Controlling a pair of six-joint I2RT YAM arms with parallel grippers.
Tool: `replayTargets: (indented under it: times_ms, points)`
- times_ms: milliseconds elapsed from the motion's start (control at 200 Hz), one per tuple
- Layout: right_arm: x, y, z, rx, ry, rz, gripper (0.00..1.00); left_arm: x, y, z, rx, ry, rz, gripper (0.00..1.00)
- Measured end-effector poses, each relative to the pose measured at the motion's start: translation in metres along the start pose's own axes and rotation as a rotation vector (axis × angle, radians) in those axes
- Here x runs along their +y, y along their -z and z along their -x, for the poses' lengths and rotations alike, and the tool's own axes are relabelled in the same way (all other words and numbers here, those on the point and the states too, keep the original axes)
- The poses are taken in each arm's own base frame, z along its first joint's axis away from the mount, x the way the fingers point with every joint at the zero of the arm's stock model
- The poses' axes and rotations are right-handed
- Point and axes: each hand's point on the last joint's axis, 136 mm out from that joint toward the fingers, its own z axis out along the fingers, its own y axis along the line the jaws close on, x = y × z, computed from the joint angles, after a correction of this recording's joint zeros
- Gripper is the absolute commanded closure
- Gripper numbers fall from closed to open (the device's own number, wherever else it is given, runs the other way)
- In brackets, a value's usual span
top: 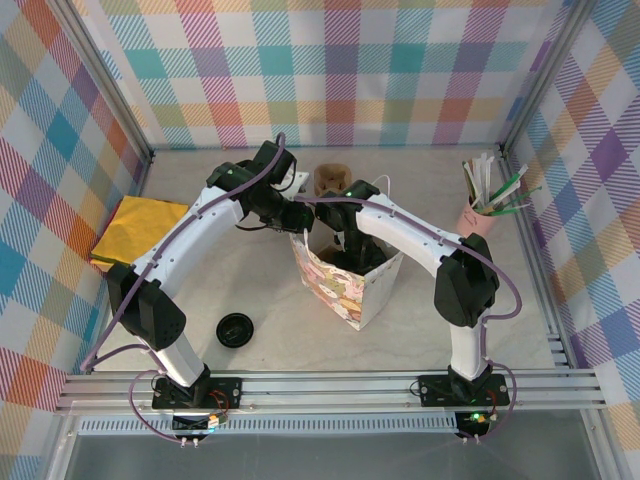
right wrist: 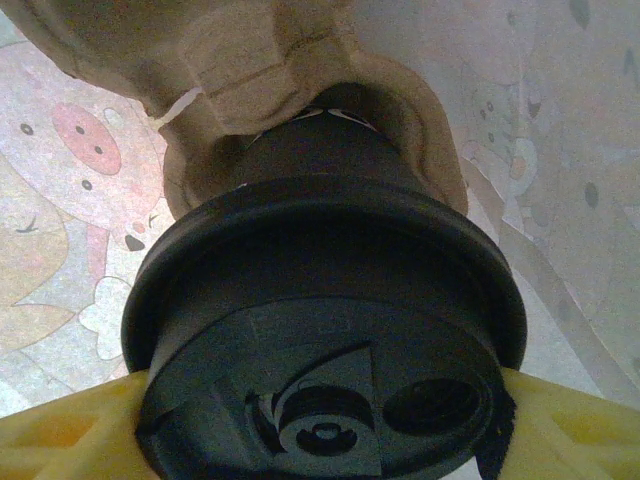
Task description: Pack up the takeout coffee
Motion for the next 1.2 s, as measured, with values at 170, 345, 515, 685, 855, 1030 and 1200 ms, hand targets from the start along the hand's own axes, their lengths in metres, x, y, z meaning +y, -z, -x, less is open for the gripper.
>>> replayTargets:
  times_ms: [170,345,515,685,855,1030,1200]
  points:
    - [0.0005,-0.0009,0.0003,0.000,-0.003,0.003,0.29,-0.0001,0.0000,-0.0001,0.000,0.000,0.000,0.67]
    - [0.0005,-0.0028,-0.0003,0.003,-0.007,0.005,0.30,-0.0001,0.0000,-0.0001,0.000,0.000,0.000,0.67]
    - [0.0006,-0.0024,-0.0004,0.002,-0.008,0.005,0.30,-0.0003,-0.0001,-0.0002,0.001,-0.001,0.000,0.67]
    - [0.0004,-0.0024,-0.0006,0.003,-0.008,0.005,0.29,-0.0002,-0.0001,-0.0002,0.001,-0.001,0.000,0.67]
    - [0.0005,-0.0017,-0.0005,0.001,-0.008,0.005,0.29,-0.0003,-0.0001,-0.0002,0.001,-0.001,0.000,0.67]
    - [0.0005,-0.0017,-0.0006,0.002,-0.010,0.005,0.29,-0.0002,-0.0001,-0.0002,0.001,-0.001,0.000,0.67]
    - [0.0005,-0.0017,-0.0005,0.001,-0.011,0.005,0.29,-0.0003,-0.0001,-0.0002,0.001,-0.001,0.000,0.67]
